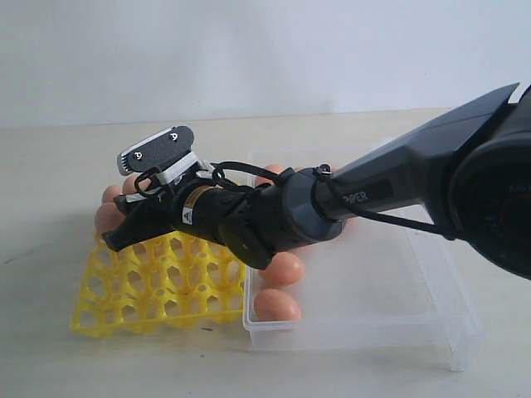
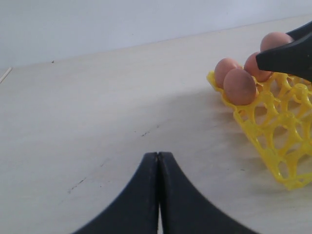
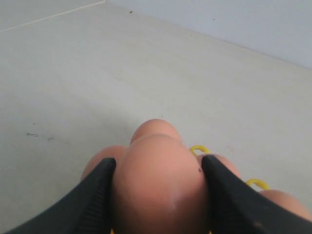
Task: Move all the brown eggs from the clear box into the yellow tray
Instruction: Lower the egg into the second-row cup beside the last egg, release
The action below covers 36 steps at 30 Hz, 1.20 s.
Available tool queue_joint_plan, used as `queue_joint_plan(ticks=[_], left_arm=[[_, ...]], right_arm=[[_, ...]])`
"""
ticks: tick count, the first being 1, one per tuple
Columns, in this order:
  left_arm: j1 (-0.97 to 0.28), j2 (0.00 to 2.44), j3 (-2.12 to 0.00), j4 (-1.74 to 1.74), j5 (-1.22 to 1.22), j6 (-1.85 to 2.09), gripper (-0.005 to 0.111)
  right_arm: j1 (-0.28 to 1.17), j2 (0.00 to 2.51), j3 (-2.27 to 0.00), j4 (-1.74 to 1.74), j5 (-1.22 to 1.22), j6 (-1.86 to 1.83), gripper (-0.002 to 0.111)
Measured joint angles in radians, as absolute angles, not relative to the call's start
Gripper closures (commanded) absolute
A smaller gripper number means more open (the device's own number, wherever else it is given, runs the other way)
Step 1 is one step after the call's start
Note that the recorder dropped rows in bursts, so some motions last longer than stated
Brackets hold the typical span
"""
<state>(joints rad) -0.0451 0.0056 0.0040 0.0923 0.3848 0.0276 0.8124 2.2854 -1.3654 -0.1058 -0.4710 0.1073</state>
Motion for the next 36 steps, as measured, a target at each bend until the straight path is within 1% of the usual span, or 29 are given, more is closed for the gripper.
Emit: queue_joint_plan(ticks=[4, 6, 9, 36], left_arm=[[-0.045, 0.006, 0.004, 0.092, 0.385, 0.028, 0.107], [-0.045, 0.006, 0.004, 0.092, 0.385, 0.028, 0.107], [-0.045, 0.006, 0.004, 0.092, 0.385, 0.028, 0.107], [-0.045, 0.006, 0.004, 0.092, 0.385, 0.028, 0.107]], right_arm=[[0.812, 2.285, -1.365, -0.106, -0.471, 0.107, 0.075], [0.812, 2.285, -1.365, -0.106, -0.471, 0.107, 0.066], [0.812, 2.285, -1.365, -0.106, -0.471, 0.107, 0.059], [0.812, 2.285, -1.365, -0.106, -0.464, 0.107, 0.058]])
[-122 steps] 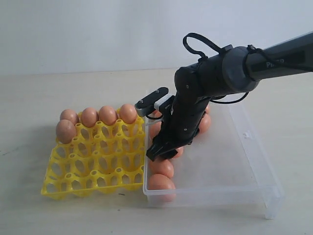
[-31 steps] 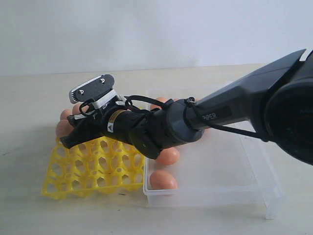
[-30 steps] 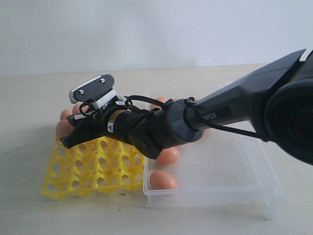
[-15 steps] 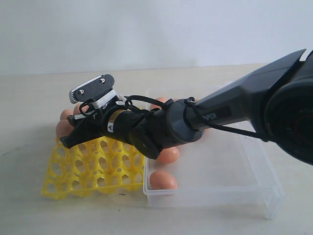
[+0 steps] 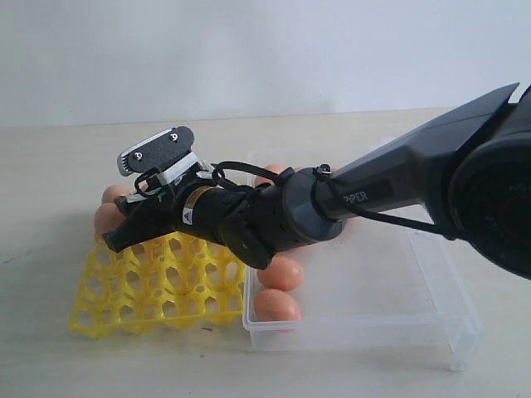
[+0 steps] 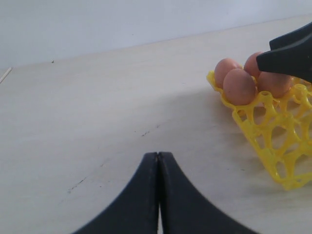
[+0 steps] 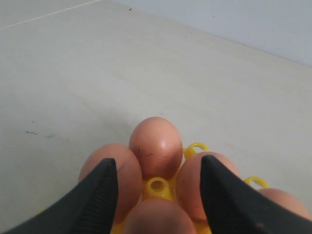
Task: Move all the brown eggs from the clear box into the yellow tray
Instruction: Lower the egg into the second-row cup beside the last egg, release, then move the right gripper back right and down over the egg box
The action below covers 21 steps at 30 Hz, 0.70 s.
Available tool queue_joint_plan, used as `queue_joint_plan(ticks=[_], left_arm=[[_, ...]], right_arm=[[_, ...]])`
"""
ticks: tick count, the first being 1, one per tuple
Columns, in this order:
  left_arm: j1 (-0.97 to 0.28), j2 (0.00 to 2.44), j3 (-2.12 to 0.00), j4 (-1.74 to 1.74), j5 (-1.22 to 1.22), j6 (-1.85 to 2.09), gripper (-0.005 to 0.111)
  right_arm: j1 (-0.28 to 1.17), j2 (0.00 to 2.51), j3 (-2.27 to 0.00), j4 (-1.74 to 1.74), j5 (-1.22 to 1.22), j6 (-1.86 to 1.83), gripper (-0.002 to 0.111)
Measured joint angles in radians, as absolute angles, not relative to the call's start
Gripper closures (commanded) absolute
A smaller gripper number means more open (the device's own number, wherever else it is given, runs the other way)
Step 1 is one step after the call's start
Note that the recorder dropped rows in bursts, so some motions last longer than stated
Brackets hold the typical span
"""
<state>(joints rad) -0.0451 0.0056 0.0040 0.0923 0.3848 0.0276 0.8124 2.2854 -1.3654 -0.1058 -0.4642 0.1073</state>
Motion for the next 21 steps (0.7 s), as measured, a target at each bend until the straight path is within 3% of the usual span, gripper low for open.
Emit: queue_joint_plan(ticks=[12, 18, 21], left_arm=[[-0.045, 0.006, 0.004, 0.092, 0.385, 0.028, 0.107], [-0.045, 0.006, 0.004, 0.092, 0.385, 0.028, 0.107], [-0.045, 0.006, 0.004, 0.092, 0.385, 0.028, 0.107]], right_arm=[[0.812, 2.219, -1.365, -0.106, -0.351, 0.138, 0.058], [0.812, 2.056, -1.37, -0.106, -0.097, 0.154, 0.058], [0.812, 1.968, -1.37, -0.074, 0.163, 0.174, 0.058]])
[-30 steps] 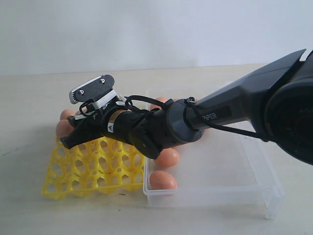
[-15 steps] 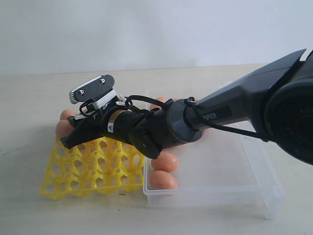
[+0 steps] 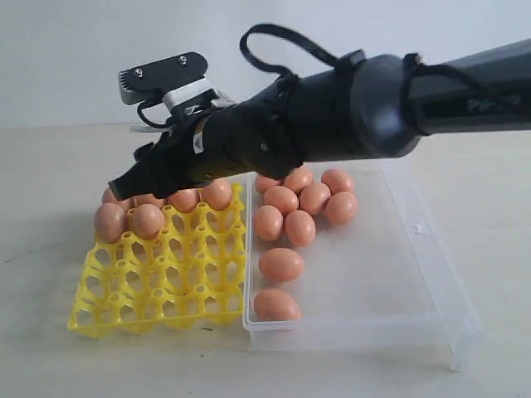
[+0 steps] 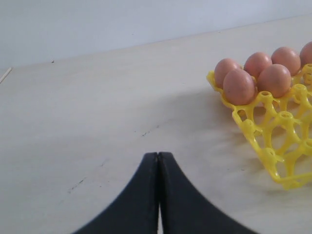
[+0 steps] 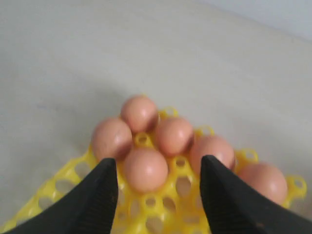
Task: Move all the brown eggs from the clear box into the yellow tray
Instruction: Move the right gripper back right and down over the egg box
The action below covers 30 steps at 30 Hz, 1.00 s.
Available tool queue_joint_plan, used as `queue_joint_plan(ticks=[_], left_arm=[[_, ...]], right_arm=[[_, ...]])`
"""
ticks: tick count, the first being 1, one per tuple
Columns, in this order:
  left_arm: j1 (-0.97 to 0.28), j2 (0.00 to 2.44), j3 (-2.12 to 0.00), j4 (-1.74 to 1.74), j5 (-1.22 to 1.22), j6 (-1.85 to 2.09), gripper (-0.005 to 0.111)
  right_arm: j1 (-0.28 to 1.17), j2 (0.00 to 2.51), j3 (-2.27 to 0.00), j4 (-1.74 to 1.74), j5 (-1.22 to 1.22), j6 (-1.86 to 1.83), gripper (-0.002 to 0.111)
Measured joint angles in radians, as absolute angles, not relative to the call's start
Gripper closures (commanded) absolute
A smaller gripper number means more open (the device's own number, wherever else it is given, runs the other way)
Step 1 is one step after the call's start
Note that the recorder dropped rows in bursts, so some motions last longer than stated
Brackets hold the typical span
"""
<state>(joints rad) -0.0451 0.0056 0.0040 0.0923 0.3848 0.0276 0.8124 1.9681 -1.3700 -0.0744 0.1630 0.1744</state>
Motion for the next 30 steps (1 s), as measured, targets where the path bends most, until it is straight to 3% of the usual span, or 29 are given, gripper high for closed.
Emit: queue_joint_plan(ticks=[4, 10, 22, 30], left_arm=[[-0.045, 0.006, 0.004, 0.092, 0.385, 0.028, 0.107], [-0.045, 0.006, 0.004, 0.092, 0.385, 0.028, 0.107], [-0.045, 0.006, 0.004, 0.092, 0.385, 0.028, 0.107], [-0.045, 0.006, 0.004, 0.092, 0.385, 0.028, 0.107]], right_arm=[[0.812, 1.879, -1.37, -0.009, 0.663, 0.103, 0.058], [0.812, 1.792, -1.37, -0.014, 0.976, 0.06, 0.058], [0.662, 1.855, -1.279, 0.0, 0.878, -0.152, 0.058], [0.649, 1.939, -1.279, 0.027, 0.848, -0.26, 0.058]])
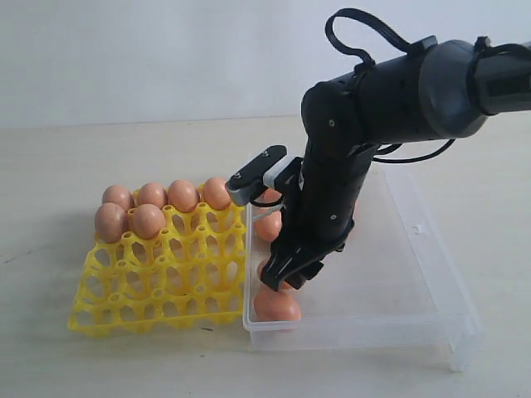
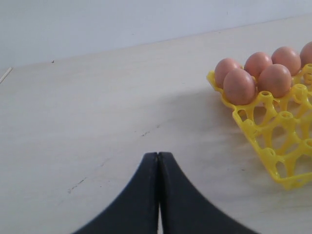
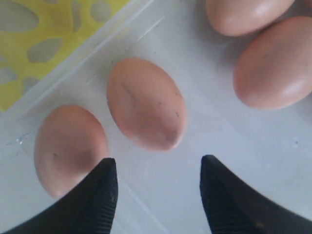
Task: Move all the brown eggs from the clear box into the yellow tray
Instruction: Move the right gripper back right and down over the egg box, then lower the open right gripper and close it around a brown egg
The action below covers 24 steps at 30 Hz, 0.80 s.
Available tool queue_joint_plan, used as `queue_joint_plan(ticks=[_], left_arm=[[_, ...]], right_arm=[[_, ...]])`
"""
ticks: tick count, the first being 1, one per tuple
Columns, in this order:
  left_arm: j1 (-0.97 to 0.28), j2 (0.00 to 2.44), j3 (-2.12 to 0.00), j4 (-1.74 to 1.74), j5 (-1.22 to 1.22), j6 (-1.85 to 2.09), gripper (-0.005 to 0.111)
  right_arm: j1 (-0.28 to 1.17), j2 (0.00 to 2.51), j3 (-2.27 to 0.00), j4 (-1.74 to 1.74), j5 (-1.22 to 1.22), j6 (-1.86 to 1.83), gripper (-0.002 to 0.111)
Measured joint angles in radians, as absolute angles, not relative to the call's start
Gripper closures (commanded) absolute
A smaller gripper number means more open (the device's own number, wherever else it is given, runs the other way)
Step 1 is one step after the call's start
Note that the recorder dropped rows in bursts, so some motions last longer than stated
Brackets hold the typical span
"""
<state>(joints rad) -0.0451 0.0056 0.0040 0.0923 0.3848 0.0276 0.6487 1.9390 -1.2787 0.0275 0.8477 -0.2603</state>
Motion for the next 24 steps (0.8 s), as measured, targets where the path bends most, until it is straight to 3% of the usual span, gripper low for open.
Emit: queue_joint_plan(ticks=[24], left_arm=[[-0.045, 0.006, 0.004, 0.092, 0.385, 0.028, 0.107]], right_arm=[[0.686, 1.951, -1.277, 0.029, 0.77, -0.411, 0.058]])
